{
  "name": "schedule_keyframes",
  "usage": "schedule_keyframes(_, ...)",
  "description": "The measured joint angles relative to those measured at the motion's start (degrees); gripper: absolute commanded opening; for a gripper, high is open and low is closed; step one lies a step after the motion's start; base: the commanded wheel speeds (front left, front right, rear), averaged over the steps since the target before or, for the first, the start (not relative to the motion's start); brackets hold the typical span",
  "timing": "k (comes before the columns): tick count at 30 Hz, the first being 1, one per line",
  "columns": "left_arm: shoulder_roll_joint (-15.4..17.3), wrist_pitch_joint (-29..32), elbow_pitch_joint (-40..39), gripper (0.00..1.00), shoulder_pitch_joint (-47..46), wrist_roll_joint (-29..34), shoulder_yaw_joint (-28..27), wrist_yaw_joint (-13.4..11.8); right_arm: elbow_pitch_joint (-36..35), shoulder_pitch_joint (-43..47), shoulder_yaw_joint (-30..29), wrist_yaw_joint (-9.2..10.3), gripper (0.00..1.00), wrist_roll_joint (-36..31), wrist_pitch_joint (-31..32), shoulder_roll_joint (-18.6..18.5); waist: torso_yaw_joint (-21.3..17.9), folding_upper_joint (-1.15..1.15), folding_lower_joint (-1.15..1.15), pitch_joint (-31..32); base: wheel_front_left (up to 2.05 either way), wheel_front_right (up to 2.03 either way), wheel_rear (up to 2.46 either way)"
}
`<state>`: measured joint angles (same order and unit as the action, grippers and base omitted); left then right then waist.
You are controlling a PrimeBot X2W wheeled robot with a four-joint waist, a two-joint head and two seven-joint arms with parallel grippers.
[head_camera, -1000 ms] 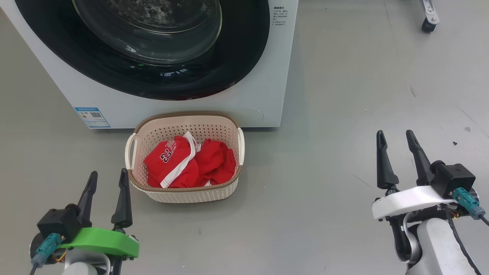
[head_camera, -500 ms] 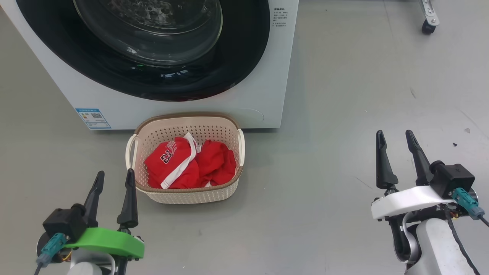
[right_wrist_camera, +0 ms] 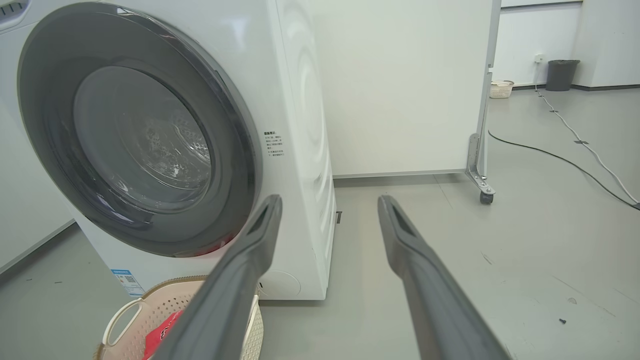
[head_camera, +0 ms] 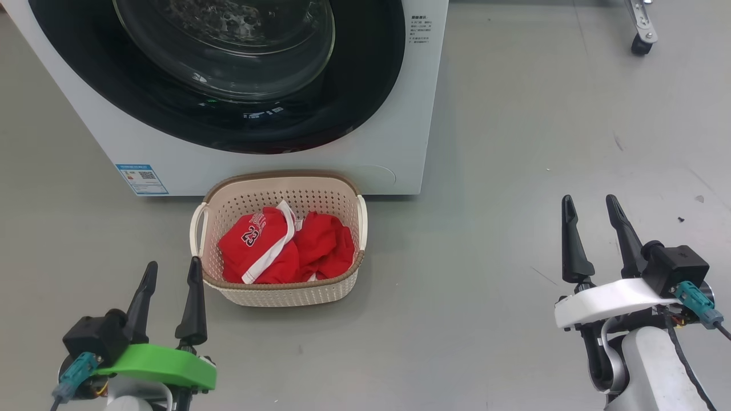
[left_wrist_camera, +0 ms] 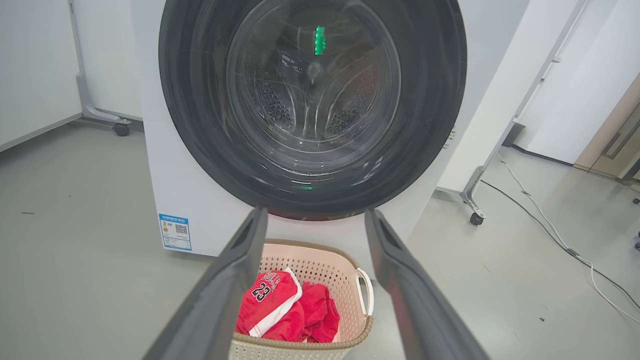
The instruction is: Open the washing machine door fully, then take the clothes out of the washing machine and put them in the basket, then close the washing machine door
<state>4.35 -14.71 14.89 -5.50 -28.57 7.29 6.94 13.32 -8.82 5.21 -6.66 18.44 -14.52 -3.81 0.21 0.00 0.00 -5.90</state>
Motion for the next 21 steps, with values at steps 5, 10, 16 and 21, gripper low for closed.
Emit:
schedule_keyframes(5,0.11,0.00,0.30,1.00,1.03,-0.25,0.15,0.00,0.00,0.03,0.00,-0.30,1.00,-0.01,0.00,0.03,0.03,0.00,0.00,0.18,0.00,0.00,0.00)
schedule_keyframes(10,-0.25,0.03,2.10,0.00,1.49,-0.58,0.38,-0.07,1.48,0.68,0.23,-0.29,0.00,0.00,0.08,0.42,0.03,0.00,0.00,0.26,0.00,0.00,0.00)
schedule_keyframes(16,-1.10,0.10,3.44,0.00,2.60,-1.26,0.53,-0.07,3.22,2.69,0.46,-0.29,0.00,0.25,0.10,0.87,0.03,0.00,0.00,0.30,0.00,0.00,0.00)
schedule_keyframes(21,-1.15,0.56,3.32,0.00,2.60,-3.14,0.46,-0.07,3.16,2.69,0.37,-0.29,0.00,2.87,0.44,0.96,0.03,0.00,0.00,0.52,0.00,0.00,0.00)
